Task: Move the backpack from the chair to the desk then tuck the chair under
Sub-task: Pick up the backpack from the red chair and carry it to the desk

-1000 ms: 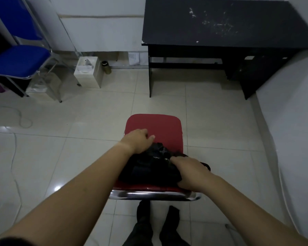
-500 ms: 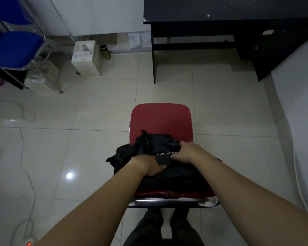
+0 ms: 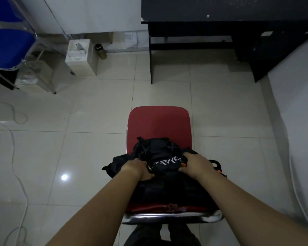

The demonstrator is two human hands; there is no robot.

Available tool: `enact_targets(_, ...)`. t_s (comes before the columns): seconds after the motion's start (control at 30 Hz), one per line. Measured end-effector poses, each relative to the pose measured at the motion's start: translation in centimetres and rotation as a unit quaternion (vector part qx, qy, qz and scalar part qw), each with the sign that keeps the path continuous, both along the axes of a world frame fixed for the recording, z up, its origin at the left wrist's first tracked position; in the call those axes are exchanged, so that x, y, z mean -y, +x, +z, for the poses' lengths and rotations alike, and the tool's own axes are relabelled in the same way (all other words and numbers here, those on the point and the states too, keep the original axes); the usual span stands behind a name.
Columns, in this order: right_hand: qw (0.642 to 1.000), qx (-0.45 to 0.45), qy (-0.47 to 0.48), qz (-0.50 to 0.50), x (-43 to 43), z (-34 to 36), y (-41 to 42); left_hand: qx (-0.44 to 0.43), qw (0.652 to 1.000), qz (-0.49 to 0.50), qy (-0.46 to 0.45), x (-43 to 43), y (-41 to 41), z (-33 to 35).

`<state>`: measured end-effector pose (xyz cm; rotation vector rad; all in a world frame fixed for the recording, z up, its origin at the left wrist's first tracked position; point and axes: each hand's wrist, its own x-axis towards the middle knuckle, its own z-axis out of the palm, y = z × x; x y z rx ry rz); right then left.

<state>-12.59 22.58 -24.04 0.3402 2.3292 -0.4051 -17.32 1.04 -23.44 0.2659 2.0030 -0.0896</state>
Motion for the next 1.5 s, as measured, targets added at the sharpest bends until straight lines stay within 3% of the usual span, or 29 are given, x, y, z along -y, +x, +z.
enact_targets(0.2,0.993,-0.112,-0.023,-0.032,-1.1,4.7,-1.7,-0.109,0.989,0.005,0.104,-0.9,-1.6,2.5)
enact_targets(0.37,0.975,-0.201,-0.046,-0.088,-4.9,10.9,-2.9,-0.238,0.948,0.027,0.210,-4.2,-4.0,8.1)
enact_targets(0.53,0.943,-0.295,-0.061,-0.141,-12.3,17.5,-3.7,-0.327,0.905,0.028,0.272,-11.5,-6.0,14.6)
enact_targets(0.73,0.913,-0.366,-0.059,-0.168,-23.4,22.3,-3.8,-0.390,0.877,-0.015,0.280,-23.5,-7.8,21.0)
enact_targets(1.13,0.879,-0.451,-0.019,-0.156,-43.1,30.6,-6.6,-0.433,0.843,-0.047,0.316,-43.9,-12.6,29.1)
enact_targets(1.5,0.901,-0.409,0.015,-0.140,-57.1,33.4,-20.6,-0.375,0.876,-0.058,0.297,-57.9,-27.2,31.4)
